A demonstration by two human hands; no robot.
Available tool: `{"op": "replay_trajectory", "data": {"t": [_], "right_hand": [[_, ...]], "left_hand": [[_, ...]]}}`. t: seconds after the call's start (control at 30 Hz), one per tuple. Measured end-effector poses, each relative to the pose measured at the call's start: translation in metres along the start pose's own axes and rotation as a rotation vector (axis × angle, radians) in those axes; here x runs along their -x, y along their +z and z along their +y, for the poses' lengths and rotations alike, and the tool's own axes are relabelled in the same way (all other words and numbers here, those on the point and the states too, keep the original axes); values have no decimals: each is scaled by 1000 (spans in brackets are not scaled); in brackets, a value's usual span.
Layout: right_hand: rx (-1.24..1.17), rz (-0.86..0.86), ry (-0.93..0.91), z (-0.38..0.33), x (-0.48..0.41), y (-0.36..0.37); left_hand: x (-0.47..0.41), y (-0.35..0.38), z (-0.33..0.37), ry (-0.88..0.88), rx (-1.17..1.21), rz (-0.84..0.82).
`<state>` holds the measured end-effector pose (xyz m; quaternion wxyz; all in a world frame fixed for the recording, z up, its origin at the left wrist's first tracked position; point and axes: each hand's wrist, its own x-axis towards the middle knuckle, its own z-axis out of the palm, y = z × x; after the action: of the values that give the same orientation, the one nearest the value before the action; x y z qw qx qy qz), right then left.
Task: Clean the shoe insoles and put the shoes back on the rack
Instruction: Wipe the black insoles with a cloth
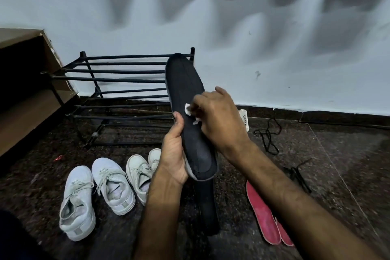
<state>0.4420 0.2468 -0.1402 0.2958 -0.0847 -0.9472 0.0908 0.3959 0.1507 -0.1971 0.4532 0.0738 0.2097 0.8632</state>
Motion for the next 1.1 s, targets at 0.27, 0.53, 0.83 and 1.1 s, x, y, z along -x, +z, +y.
{"op": "replay_trajectory", "data": {"t": [0.27,0.53,0.83,1.1], "right_hand": [[-105,-46,-125,-13,90,16],[-138,-43,-62,-7,-16,7],[-138,25,-200,3,73,26],[-115,266,76,56,-51,4]], "left_hand": [[-4,-21,8,76,-40,-66],[-1,-12,3,24,-15,-18],[0,-21,2,-90,-50,12],[6,-7,-13,-73,-235,-118]]}}
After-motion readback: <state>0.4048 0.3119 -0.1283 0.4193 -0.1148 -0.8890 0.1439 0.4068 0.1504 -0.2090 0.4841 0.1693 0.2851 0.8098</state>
